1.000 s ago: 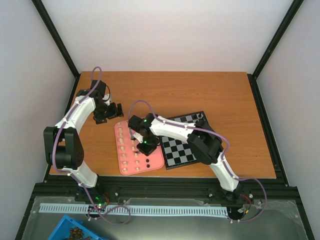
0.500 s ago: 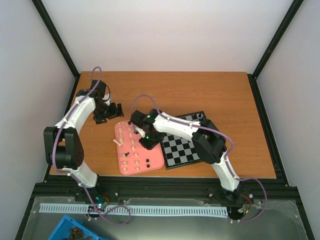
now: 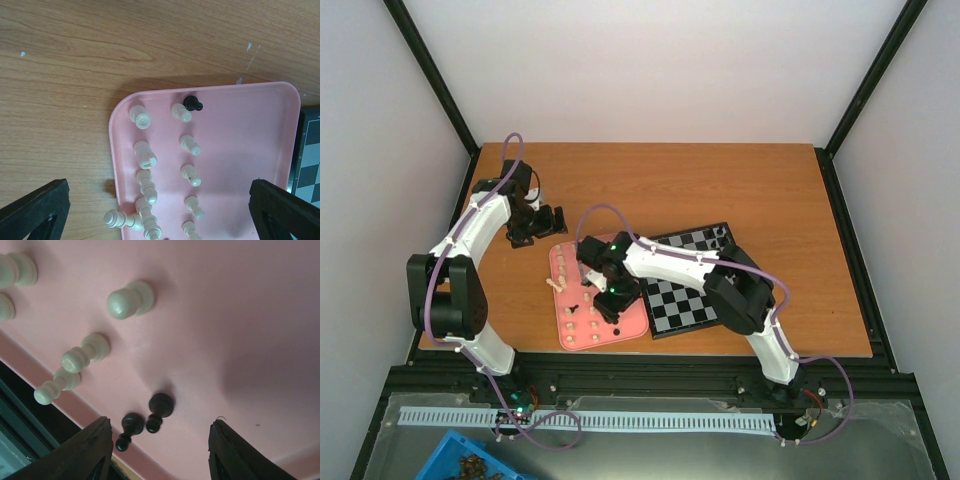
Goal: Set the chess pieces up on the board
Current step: Pick up the chess piece from the storage box.
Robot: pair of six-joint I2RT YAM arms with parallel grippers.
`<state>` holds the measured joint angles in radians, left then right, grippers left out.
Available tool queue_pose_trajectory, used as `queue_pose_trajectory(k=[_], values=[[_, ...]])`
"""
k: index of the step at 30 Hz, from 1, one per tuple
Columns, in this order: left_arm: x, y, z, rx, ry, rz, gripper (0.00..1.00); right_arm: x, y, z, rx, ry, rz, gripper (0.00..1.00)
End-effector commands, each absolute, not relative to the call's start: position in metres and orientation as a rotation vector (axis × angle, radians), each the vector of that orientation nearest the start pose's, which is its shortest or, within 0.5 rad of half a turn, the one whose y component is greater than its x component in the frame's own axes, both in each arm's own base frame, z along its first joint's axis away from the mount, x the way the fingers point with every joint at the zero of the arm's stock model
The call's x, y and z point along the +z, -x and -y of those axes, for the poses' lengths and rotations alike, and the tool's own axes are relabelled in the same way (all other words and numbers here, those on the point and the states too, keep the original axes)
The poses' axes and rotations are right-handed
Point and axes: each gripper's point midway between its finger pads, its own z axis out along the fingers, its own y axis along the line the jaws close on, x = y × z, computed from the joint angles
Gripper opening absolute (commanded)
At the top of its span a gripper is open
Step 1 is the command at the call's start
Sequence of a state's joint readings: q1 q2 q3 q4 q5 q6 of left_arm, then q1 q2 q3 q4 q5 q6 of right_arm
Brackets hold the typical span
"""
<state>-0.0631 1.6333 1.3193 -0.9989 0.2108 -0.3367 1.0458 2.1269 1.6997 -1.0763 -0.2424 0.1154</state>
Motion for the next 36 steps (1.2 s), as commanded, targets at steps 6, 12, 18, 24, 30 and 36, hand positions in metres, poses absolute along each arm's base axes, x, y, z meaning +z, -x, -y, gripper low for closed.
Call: queue_pose_trajectory(k=[6, 12, 18, 24, 30, 36], values=[[0.135, -0.347, 0.062, -0.407, 0.352, -2.844, 1.00, 0.047, -0.158, -0.395, 0.444, 1.453, -2.857, 0.51], [0.138, -0.345, 0.062, -0.407, 0.350, -2.834, 1.00, 0.036, -0.165, -0.391, 0.344, 1.420, -2.875, 0.42], [0.139, -0.344, 0.061, -0.407, 0.350, -2.830, 1.00, 0.030, -0.166, -0.389, 0.316, 1.416, -2.890, 0.37], [0.138, -0.343, 0.062, -0.413, 0.349, -2.829, 1.00, 0.029, -0.163, -0.392, 0.329, 1.424, -2.894, 0.33], [0.137, -0.342, 0.063, -0.421, 0.350, -2.828, 1.00, 0.026, -0.164, -0.394, 0.310, 1.433, -2.890, 0.22], [0.138, -0.343, 0.063, -0.424, 0.351, -2.828, 1.00, 0.028, -0.167, -0.392, 0.277, 1.441, -2.883, 0.08]])
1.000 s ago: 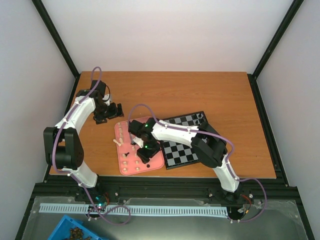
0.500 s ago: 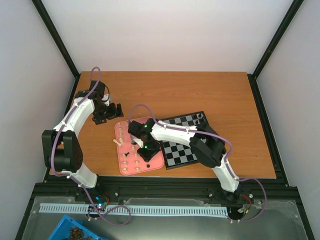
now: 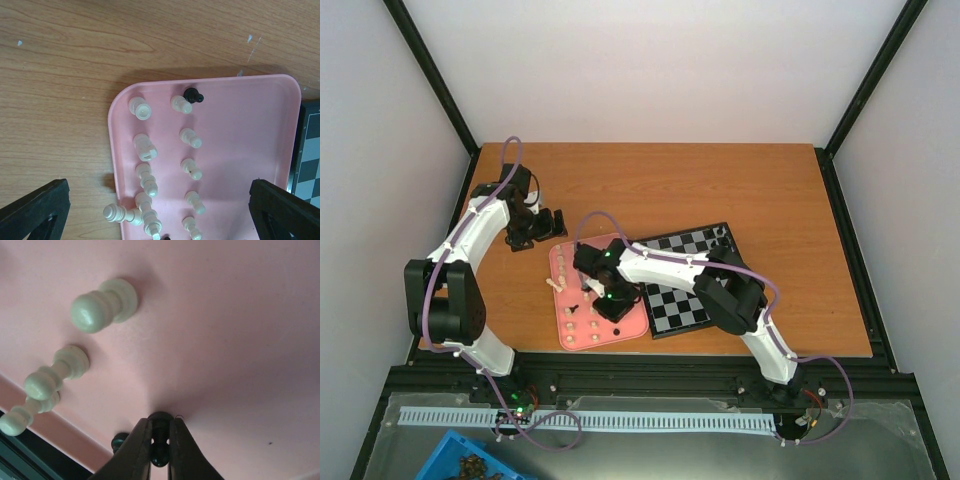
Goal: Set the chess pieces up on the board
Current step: Pick up the chess piece from the storage box, then place the chess piece on the chessboard.
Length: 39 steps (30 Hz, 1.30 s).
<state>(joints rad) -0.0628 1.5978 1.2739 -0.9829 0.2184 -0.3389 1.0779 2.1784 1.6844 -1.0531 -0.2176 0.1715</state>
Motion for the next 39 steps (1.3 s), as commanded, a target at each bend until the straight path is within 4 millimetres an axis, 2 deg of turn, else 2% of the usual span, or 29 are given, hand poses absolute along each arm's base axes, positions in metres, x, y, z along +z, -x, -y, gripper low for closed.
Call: queue_pose_trajectory(k=[1, 7, 11, 14, 17, 20, 22, 27, 33, 39], values=[[0.138, -0.343, 0.064, -0.425, 0.348, -2.827, 1.00, 0.028, -0.168, -0.390, 0.263, 1.441, -2.880, 0.04], [0.138, -0.345, 0.064, -0.425, 0.348, -2.827, 1.00, 0.036, -0.182, -0.382, 0.157, 1.406, -2.847, 0.03], [0.139, -0.344, 0.064, -0.425, 0.347, -2.827, 1.00, 0.057, -0.206, -0.370, 0.140, 1.299, -2.843, 0.03], [0.139, -0.345, 0.064, -0.426, 0.348, -2.827, 1.00, 0.079, -0.230, -0.349, 0.163, 1.168, -2.865, 0.03], [0.138, -0.346, 0.064, -0.429, 0.347, -2.826, 1.00, 0.096, -0.248, -0.315, 0.197, 1.019, -2.897, 0.03], [0.138, -0.347, 0.065, -0.435, 0.348, -2.828, 1.00, 0.091, -0.265, -0.264, 0.205, 0.833, -2.964, 0.03], [0.138, -0.348, 0.065, -0.436, 0.349, -2.830, 1.00, 0.084, -0.268, -0.234, 0.189, 0.742, -3.012, 0.03], [0.135, -0.348, 0.065, -0.430, 0.352, -2.840, 1.00, 0.072, -0.277, -0.180, 0.113, 0.556, -3.062, 0.03], [0.132, -0.348, 0.064, -0.423, 0.354, -2.850, 1.00, 0.058, -0.277, -0.140, 0.063, 0.410, -3.093, 0.03], [0.128, -0.350, 0.064, -0.421, 0.359, -2.863, 1.00, 0.052, -0.279, -0.121, 0.042, 0.345, -3.095, 0.03]])
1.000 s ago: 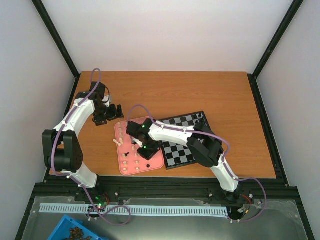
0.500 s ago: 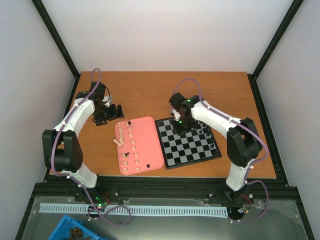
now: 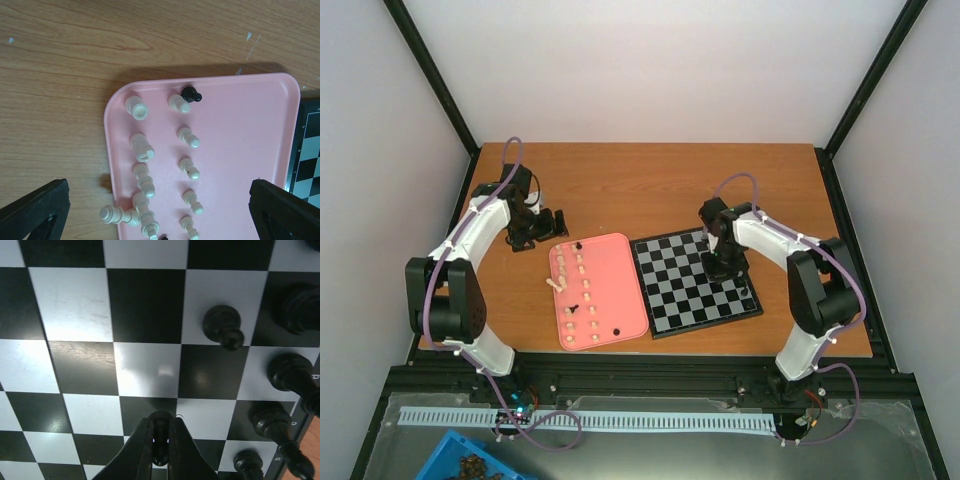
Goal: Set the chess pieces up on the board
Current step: Place the chess piece on the chessboard.
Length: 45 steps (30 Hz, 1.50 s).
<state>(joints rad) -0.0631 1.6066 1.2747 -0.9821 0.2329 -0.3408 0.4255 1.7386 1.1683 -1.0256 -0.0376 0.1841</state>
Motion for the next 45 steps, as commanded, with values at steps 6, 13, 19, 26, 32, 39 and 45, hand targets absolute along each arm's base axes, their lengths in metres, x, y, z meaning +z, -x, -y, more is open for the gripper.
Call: queue_pose_trajectory(k=[6, 13, 19, 26, 32, 39, 45], values=[[0.126, -0.352, 0.064, -0.412, 0.359, -2.872, 1.00, 0.048, -0.288, -0.113, 0.037, 0.326, -3.094, 0.03], [0.123, -0.353, 0.063, -0.404, 0.361, -2.878, 1.00, 0.047, -0.298, -0.107, 0.022, 0.328, -3.095, 0.03], [0.121, -0.353, 0.062, -0.397, 0.362, -2.886, 1.00, 0.045, -0.303, -0.106, 0.022, 0.331, -3.100, 0.03], [0.120, -0.354, 0.062, -0.396, 0.362, -2.890, 1.00, 0.039, -0.303, -0.105, 0.022, 0.343, -3.119, 0.03], [0.119, -0.355, 0.062, -0.392, 0.364, -2.893, 1.00, 0.037, -0.307, -0.103, 0.012, 0.338, -3.111, 0.03], [0.120, -0.358, 0.061, -0.387, 0.364, -2.894, 1.00, 0.038, -0.312, -0.104, 0.001, 0.337, -3.099, 0.04], [0.120, -0.357, 0.061, -0.387, 0.363, -2.897, 1.00, 0.043, -0.310, -0.105, 0.026, 0.343, -3.090, 0.09]])
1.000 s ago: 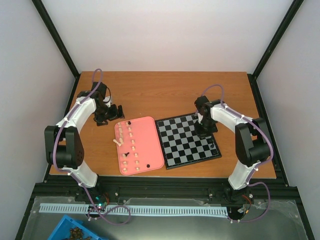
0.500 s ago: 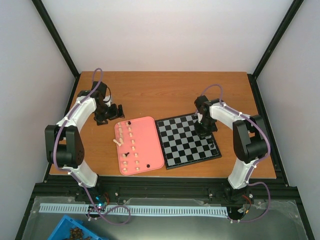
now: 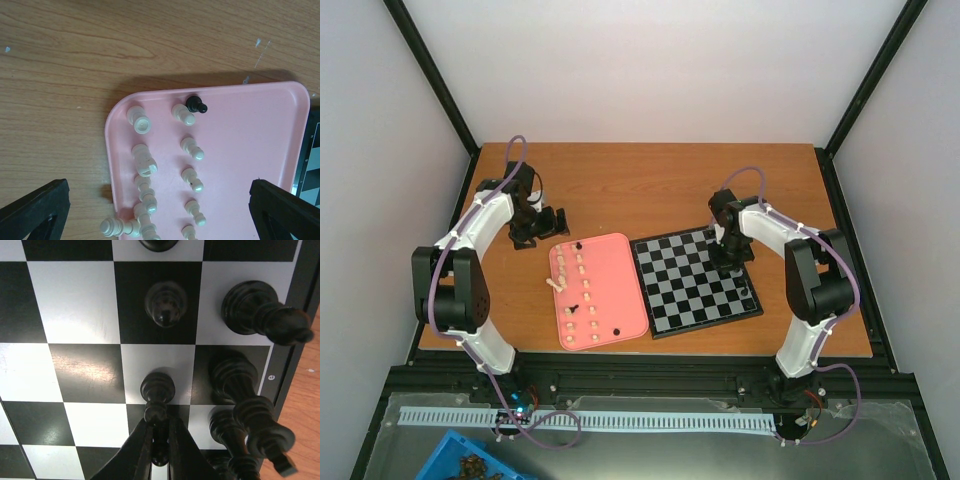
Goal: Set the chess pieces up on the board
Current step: Place the chess piece on the chessboard, then pick up the chess piece from the storage box.
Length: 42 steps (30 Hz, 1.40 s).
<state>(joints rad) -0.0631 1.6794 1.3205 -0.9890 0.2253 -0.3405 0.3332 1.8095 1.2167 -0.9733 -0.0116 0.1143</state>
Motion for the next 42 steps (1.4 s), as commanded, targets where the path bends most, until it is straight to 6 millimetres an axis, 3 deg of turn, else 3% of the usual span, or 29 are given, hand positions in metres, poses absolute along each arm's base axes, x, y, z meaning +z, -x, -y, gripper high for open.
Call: queue_pose_trajectory(k=[1, 12, 22, 26, 30, 36, 39, 42], values=[[0.120, -0.357, 0.061, -0.387, 0.361, -2.895, 1.00, 0.045, -0.310, -0.106, 0.032, 0.346, -3.083, 0.10], [0.120, -0.356, 0.062, -0.389, 0.364, -2.898, 1.00, 0.070, -0.309, -0.111, 0.091, 0.348, -3.033, 0.22], [0.117, -0.355, 0.062, -0.389, 0.367, -2.902, 1.00, 0.116, -0.295, -0.132, 0.229, 0.365, -2.937, 0.39], [0.118, -0.356, 0.061, -0.386, 0.366, -2.901, 1.00, 0.129, -0.284, -0.172, 0.344, 0.453, -2.897, 0.43], [0.118, -0.357, 0.061, -0.382, 0.366, -2.903, 1.00, 0.130, -0.269, -0.236, 0.394, 0.677, -2.851, 0.43], [0.122, -0.357, 0.061, -0.381, 0.364, -2.894, 1.00, 0.106, -0.233, -0.332, 0.425, 1.041, -2.791, 0.44], [0.124, -0.356, 0.061, -0.380, 0.363, -2.888, 1.00, 0.100, -0.207, -0.367, 0.455, 1.222, -2.732, 0.45], [0.124, -0.355, 0.062, -0.391, 0.363, -2.882, 1.00, 0.094, -0.183, -0.385, 0.484, 1.344, -2.702, 0.45]])
